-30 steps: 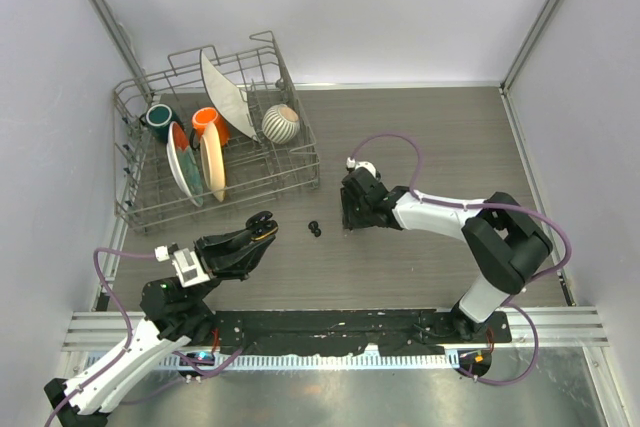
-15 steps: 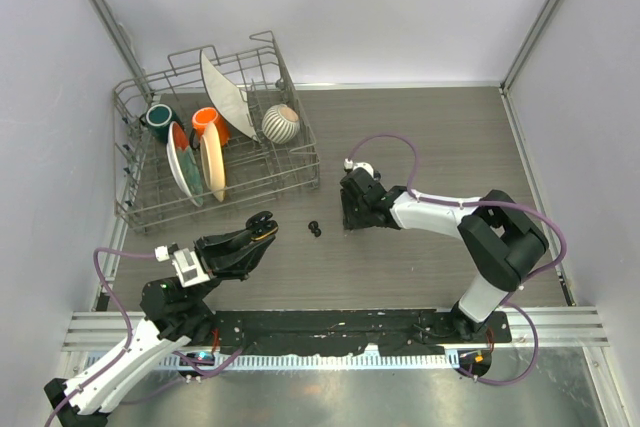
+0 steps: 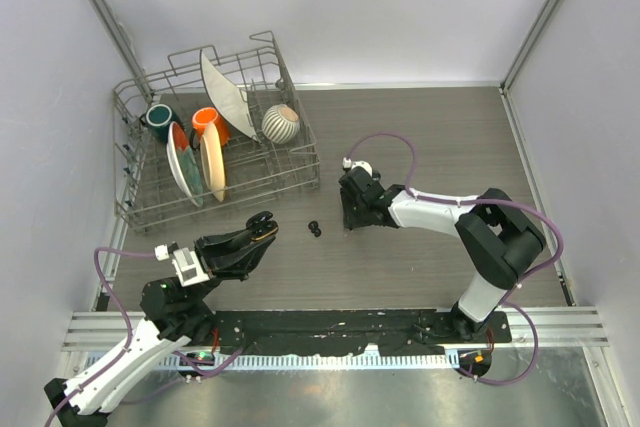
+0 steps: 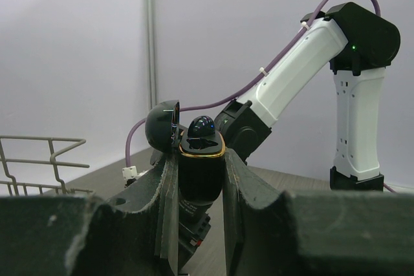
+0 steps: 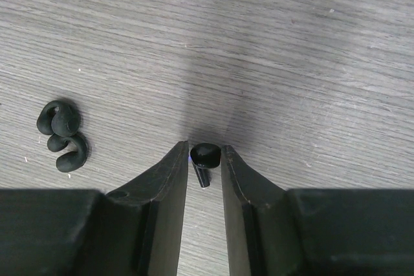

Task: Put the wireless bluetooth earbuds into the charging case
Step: Pick up the earbud from the center of the board.

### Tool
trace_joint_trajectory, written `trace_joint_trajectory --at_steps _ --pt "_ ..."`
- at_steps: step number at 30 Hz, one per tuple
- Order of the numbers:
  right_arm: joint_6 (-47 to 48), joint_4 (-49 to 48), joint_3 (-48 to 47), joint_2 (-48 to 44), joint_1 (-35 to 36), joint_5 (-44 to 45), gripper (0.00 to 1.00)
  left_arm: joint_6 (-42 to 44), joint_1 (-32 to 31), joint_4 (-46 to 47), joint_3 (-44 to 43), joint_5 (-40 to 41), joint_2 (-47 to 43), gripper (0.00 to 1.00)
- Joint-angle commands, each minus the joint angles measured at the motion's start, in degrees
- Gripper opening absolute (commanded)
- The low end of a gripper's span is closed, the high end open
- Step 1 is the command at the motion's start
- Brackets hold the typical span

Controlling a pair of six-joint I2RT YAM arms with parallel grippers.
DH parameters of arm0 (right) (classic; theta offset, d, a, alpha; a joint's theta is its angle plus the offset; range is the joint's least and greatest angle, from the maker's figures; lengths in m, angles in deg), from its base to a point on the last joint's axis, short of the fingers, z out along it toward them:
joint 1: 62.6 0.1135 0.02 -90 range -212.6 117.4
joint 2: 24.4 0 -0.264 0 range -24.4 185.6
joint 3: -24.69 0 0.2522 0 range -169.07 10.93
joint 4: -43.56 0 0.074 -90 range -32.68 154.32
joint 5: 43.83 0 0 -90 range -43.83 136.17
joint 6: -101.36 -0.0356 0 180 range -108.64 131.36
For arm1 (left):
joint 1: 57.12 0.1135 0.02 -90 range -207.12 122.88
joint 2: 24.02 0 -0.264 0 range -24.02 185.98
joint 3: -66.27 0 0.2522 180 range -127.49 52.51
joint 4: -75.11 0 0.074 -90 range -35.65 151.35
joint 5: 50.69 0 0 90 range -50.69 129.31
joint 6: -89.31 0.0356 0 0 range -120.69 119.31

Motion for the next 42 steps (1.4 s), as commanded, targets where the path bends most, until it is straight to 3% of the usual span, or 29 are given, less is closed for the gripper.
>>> trace_joint_trajectory --at_steps 1,9,13,19,31,42 --pt "0.39 1.26 -1.45 0.83 0.31 1.11 0.32 -0.14 -0.08 1.37 3.32 -0.11 -2.95 0.00" --pt "0.83 2.76 -2.07 1.09 0.31 2.16 0.25 -0.23 -0.17 1.64 3.50 -0.11 -2.95 0.00" --pt "0.74 3.20 -2.24 0.66 0.31 2.34 0.11 -0.31 -0.08 1.55 3.50 0.06 -2.95 0.00" --pt "-0.14 3.02 -2.51 -2.41 0.31 2.69 0.01 -0.31 -0.08 1.55 3.58 0.24 -2.95 0.00" --pt "-6.20 -8.66 4.52 -18.14 0.31 2.16 0.01 -0.23 -0.08 1.55 3.50 0.85 -2.87 0.00" --pt "-9.37 -30.01 14.71 -37.47 0.57 0.15 0.01 -0.23 -0.08 3.13 3.67 1.29 -1.55 0.00"
